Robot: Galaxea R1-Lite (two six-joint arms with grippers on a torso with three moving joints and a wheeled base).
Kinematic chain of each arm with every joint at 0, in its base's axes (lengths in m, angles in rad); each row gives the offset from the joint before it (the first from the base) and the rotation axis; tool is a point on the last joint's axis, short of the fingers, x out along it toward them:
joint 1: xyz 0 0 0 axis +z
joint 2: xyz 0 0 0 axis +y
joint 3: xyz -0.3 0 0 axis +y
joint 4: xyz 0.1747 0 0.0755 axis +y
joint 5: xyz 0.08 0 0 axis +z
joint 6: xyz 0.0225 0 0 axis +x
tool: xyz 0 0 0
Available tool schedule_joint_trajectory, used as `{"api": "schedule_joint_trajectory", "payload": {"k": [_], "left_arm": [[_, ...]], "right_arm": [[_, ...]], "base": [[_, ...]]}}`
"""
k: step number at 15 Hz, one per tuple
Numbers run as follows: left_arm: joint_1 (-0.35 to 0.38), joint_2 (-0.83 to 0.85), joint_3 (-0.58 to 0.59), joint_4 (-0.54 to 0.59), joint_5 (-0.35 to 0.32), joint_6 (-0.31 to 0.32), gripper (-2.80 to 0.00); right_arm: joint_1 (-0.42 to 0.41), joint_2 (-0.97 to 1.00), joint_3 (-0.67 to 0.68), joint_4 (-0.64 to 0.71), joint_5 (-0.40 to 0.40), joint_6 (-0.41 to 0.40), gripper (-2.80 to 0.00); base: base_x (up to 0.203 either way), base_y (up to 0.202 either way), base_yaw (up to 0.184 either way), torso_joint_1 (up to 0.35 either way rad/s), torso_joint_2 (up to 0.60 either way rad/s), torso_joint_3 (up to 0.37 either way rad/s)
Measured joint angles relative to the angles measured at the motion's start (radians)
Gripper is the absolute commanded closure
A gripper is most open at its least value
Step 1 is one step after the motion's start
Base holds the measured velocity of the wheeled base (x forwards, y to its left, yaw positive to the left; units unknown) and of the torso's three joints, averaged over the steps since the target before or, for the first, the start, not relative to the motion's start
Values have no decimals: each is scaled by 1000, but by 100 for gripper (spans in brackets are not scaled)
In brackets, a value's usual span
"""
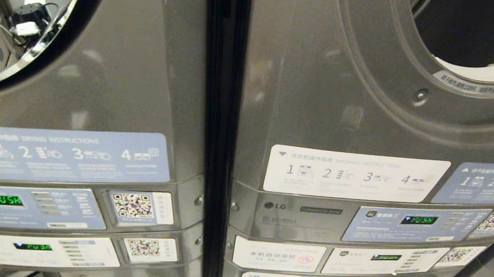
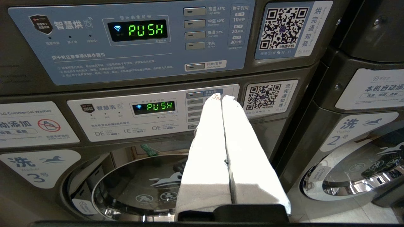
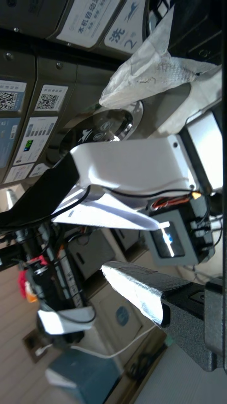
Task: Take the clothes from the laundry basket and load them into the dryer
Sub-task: Open the dryer
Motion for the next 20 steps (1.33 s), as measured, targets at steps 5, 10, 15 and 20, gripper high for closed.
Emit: {"api": "schedule_joint_trajectory", "payload": {"k": [5,10,15,20], "left_arm": [[0,0,0,0,0,0,0],[0,0,0,0,0,0,0],[0,0,0,0,0,0,0],[0,0,0,0,0,0,0]], "right_arm": [[0,1,112,-4,-131,-32,-280],[0,1,306,-161,-576,-46,-280],[0,1,597,-539,-871,-194,-280],[0,1,644,-701,-1028,-215,-280]], "base": [[0,0,0,0,0,0],[0,0,0,0,0,0],[0,0,0,0,0,0],[0,0,0,0,0,0]]}}
